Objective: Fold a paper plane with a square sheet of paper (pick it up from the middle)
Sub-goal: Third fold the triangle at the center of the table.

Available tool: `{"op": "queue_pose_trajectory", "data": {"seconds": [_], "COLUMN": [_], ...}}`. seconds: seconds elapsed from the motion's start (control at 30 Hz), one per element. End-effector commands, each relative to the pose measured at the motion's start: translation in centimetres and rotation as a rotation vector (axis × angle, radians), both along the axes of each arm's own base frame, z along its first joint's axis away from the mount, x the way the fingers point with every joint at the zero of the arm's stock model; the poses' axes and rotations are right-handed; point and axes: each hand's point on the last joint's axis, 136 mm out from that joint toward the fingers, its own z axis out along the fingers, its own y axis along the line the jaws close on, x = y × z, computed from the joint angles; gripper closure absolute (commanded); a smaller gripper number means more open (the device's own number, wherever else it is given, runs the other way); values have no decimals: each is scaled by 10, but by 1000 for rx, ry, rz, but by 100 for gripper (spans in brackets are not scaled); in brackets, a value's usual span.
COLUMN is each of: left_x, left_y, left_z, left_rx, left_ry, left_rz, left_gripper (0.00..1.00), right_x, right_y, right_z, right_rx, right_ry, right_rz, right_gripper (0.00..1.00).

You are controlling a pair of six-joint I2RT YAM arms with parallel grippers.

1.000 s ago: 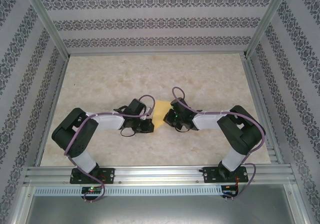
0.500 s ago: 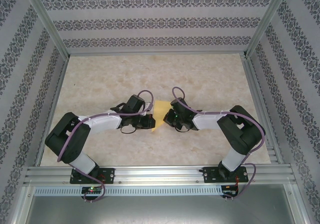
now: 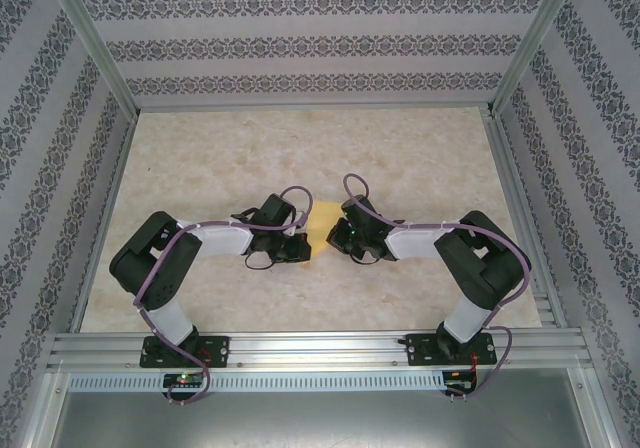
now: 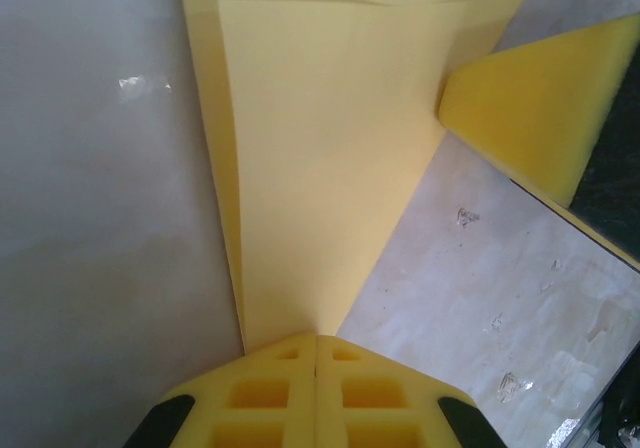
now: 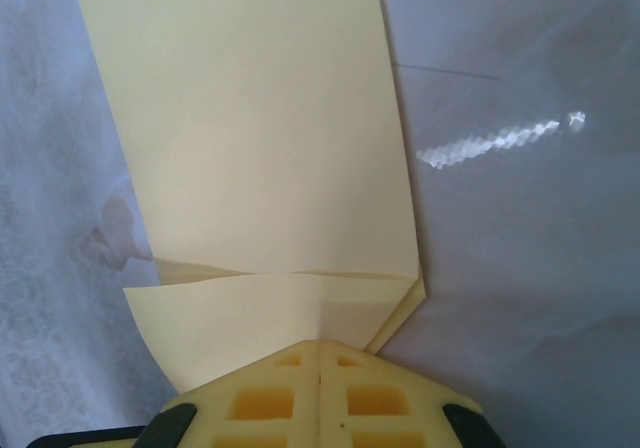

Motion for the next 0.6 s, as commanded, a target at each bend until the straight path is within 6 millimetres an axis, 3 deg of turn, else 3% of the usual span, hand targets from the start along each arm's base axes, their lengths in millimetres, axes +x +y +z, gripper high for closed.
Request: {"op": "queue_pose_trajectory", "data": {"seconds": [0.0, 0.1, 0.2, 0.4, 0.57], "left_x": [-3, -5, -6, -6, -7], "left_y": [11, 14, 15, 16, 17], "left_z": [-13, -18, -19, -20, -19], "left_rx": [61, 72, 67, 65, 60], "left_ry": [13, 21, 24, 22, 21], "left_rz": [20, 30, 37, 53, 58], "left_gripper": [100, 100, 100, 100, 100], "right_x": [-6, 0, -1, -14, -16], "right_y": [-11, 11, 28, 46, 48], "right_z": [-2, 30, 49, 36, 24], "right_rx": [-56, 0, 33, 70, 67], "right_ry": [-13, -119, -160, -106, -58], "right_rz": [54, 136, 181, 167, 134], "right_gripper": [100, 100, 100, 100, 100]}}
